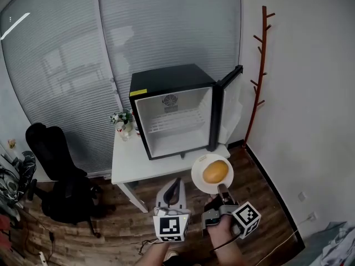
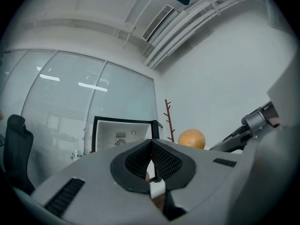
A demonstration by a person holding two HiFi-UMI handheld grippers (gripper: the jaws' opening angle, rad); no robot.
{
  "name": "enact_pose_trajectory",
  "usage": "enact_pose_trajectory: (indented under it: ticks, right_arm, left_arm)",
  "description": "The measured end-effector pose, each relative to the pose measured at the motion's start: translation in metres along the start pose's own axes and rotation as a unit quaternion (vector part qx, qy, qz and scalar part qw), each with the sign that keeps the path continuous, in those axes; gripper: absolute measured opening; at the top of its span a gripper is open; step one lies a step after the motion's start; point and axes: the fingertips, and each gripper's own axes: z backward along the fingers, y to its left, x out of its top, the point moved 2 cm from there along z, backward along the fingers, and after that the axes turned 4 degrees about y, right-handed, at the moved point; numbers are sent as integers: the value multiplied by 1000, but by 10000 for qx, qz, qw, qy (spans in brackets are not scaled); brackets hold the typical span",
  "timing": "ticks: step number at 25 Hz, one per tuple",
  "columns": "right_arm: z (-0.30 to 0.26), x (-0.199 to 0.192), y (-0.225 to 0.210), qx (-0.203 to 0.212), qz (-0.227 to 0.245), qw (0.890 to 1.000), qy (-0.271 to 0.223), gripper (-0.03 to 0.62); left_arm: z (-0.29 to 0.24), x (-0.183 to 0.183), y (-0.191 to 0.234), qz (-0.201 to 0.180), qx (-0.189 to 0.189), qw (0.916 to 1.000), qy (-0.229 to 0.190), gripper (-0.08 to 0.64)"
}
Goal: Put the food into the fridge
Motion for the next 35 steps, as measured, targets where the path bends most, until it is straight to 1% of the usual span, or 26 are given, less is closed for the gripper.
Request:
enact_pose_trajectory:
  ticks: [4, 8, 12, 14, 16, 22, 26, 29, 33, 35]
  right_arm:
    - [-27, 5, -7, -19, 10, 9999, 160, 32]
    - [-59, 13, -15, -20, 30, 9997, 225, 32]
    - [-101, 18, -18, -144, 83, 9993, 324, 34]
    - [-127, 20, -14, -173, 100, 9992, 344, 34]
    - [-155, 18, -7, -137, 127, 9991, 378, 34]
    - [-239, 4, 6, -94, 149, 9983, 554, 34]
    - [-279, -3, 9, -121, 189, 9977, 639, 32]
    - [-303, -4, 9, -146, 219, 9973, 683, 34]
    - [-330, 1, 11, -138, 200, 9969, 746, 34]
    - [-343, 5, 9, -159, 177, 9964, 808, 34]
  left_arm:
    - [-22, -11, 10, -6, 168, 9999, 32, 25]
    - [-54, -21, 20, 84, 253, 9996, -45, 25]
    - [-89, -29, 39, 141, 366, 9992, -18, 25]
    - [-109, -27, 50, 192, 402, 9990, -72, 25]
    - [-130, -24, 65, 164, 446, 9988, -126, 25]
    - [-186, -25, 115, 90, 585, 9982, -94, 25]
    - [-213, -30, 144, 118, 685, 9975, -94, 25]
    - [-231, -33, 159, 154, 774, 9968, -97, 25]
    - [-256, -30, 168, 299, 873, 9954, -247, 25]
    - [-265, -33, 169, 241, 930, 9952, -179, 25]
